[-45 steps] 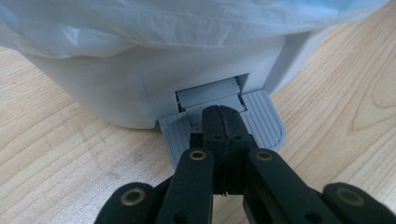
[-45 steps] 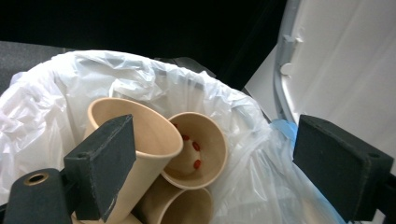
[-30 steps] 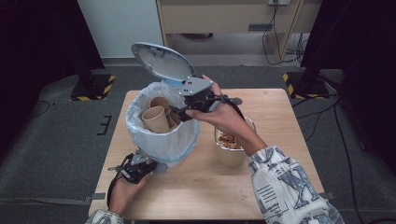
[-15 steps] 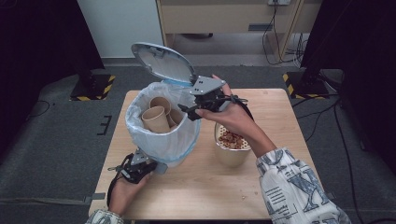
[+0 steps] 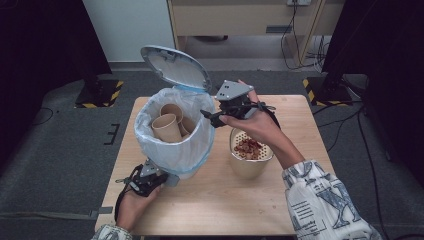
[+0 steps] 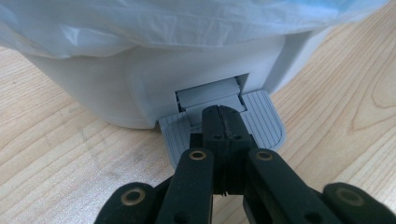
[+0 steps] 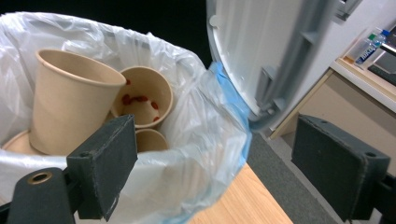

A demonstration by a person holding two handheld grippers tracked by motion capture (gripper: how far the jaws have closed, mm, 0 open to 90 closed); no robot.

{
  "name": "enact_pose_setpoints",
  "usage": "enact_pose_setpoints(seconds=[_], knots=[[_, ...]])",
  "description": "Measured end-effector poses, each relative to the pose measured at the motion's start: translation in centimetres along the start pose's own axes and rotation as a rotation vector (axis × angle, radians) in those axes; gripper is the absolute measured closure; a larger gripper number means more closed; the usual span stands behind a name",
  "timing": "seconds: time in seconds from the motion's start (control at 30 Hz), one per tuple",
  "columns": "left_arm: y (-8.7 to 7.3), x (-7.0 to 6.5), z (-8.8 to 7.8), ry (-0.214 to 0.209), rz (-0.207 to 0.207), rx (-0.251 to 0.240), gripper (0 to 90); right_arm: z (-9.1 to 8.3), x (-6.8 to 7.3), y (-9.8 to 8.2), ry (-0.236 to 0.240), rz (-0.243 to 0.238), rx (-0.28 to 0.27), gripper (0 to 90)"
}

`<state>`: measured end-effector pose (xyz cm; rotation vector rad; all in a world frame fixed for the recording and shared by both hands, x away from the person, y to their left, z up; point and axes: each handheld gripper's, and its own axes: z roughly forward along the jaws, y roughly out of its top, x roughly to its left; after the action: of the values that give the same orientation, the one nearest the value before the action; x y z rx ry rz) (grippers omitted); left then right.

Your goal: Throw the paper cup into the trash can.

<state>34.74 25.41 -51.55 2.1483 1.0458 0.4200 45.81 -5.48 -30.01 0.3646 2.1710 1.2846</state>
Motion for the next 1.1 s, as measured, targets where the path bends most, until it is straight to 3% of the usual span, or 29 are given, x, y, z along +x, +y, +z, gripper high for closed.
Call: enact_pose_setpoints(seconds=[1.1], knots=[[0.0,0.0,0.0,0.002,0.000,0.004,90.0,-2.6,-3.0,-5.5,-0.088,0.115,0.051,10.8]])
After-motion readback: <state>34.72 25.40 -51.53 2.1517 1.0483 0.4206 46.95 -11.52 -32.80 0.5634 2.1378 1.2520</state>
